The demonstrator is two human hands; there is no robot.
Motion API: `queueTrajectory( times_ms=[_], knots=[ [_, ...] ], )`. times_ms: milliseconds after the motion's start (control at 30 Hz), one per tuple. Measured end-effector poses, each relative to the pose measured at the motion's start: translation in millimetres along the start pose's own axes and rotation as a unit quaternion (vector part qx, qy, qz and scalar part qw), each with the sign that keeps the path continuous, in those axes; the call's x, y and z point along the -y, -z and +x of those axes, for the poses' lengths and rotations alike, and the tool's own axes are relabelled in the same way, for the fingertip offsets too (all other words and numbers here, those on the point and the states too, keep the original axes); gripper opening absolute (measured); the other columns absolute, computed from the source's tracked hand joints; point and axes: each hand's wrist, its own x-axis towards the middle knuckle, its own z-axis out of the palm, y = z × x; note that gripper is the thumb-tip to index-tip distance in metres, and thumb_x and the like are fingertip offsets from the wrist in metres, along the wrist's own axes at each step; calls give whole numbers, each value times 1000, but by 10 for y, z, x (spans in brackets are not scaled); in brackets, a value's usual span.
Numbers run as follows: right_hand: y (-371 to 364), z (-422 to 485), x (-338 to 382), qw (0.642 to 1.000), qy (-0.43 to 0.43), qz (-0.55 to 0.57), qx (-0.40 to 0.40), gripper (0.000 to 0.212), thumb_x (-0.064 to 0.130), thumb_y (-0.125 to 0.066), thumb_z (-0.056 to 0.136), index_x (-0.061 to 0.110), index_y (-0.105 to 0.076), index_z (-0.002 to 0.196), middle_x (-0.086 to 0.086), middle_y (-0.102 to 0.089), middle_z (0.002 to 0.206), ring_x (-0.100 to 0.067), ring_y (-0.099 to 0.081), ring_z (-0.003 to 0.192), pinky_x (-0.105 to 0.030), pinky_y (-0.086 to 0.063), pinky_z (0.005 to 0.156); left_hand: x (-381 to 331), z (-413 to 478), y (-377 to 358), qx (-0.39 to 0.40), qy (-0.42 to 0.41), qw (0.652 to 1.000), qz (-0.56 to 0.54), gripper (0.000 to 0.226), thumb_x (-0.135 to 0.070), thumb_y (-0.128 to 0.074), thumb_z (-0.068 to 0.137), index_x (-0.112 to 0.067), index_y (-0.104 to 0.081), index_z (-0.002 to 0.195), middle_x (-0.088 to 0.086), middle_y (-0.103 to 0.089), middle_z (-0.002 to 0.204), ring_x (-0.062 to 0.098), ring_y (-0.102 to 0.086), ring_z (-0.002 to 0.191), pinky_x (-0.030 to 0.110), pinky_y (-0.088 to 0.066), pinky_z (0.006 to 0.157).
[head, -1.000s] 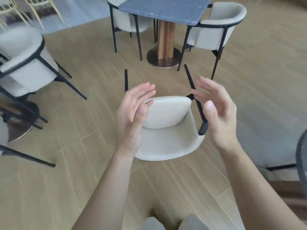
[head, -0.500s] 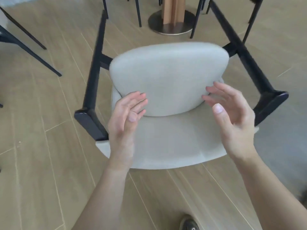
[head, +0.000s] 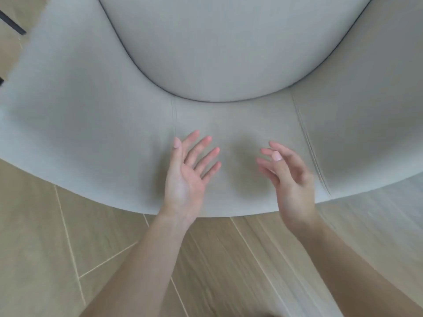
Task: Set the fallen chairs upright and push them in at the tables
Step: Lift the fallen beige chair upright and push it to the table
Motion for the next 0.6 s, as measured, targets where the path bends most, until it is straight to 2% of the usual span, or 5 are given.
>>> queueTrajectory(
  times_ms=[100,200,333,467,600],
  knots=[
    [6,-186,-405,970,-172,134,-111,24,26,-64,104,7,-73,115,-18,-78,115,-27,-79,103,-31,-63,88,339,-80,210,-29,95,992,-77,61,-71,-52,93,-29,-69,133,-1,-73,135,26,-69,127,54,-57,100],
    [41,-310,-628,926,-263,155,-222,37,36,-75,96,-1,-74,100,-25,-79,97,-30,-81,86,-27,-64,69,549,-188,321,-14,179,978,-109,73,-80,-63,79,-23,-81,120,1,-73,135,24,-72,122,63,-56,99],
    [68,-414,-772,884,-353,150,-266,70,57,-85,73,-1,-63,107,-12,-71,106,-22,-75,100,-31,-61,88,842,-455,396,-151,289,945,-32,96,-86,-71,63,-5,-80,112,6,-82,109,23,-80,101,55,-59,94],
    [42,-292,-743,903,-333,180,-205,88,58,-86,71,18,-53,141,4,-65,133,-15,-63,124,-32,-49,109,989,-438,425,-275,202,940,23,91,-73,-88,46,-14,-67,112,5,-77,113,20,-75,107,36,-60,93],
    [65,-212,-755,890,-335,222,-214,71,55,-90,74,24,-62,131,7,-70,130,-14,-68,116,-31,-53,107,1016,-292,391,-246,127,957,-87,97,-50,-100,50,-40,-49,132,-12,-70,136,14,-67,127,40,-51,109]
  ],
)
